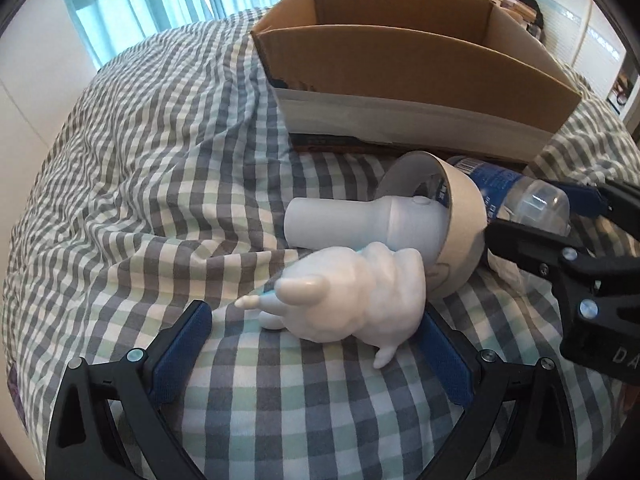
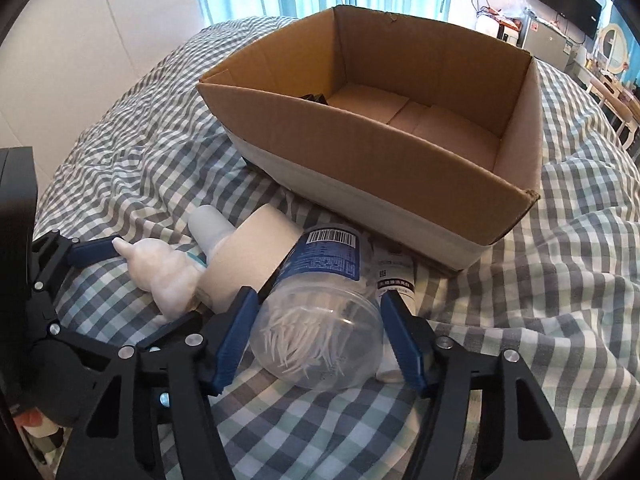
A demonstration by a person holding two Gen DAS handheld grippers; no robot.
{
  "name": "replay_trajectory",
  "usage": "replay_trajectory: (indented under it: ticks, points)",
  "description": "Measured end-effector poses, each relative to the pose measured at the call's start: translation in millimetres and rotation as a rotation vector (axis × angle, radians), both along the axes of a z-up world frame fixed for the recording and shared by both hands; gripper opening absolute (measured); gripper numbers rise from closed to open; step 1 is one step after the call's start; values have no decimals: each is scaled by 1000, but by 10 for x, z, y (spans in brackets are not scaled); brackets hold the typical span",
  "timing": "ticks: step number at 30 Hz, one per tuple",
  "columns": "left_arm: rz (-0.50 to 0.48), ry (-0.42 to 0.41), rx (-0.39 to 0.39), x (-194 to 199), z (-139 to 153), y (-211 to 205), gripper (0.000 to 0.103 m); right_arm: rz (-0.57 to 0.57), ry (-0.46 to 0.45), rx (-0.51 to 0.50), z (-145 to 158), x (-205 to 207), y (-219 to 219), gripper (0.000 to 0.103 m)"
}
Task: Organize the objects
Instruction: 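Grasp the rabbit figurine with the left tool while the right tool grasps the swab jar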
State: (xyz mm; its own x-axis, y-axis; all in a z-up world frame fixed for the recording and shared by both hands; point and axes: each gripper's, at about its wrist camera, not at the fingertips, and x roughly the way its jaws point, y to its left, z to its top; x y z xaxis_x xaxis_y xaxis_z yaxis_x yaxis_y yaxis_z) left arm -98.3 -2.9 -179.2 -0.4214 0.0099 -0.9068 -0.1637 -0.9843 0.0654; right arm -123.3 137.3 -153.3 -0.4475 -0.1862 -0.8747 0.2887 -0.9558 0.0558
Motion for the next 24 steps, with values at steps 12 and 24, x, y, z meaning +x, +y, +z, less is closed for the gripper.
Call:
replay_trajectory:
  ticks: [12,24]
  points:
    - [-7,0,54,-20,-38,-47,77,13,22,46,42,125,-43,63]
    - [64,59,80,194,183,-262,76,1,-1,99,-59,80,-101,64]
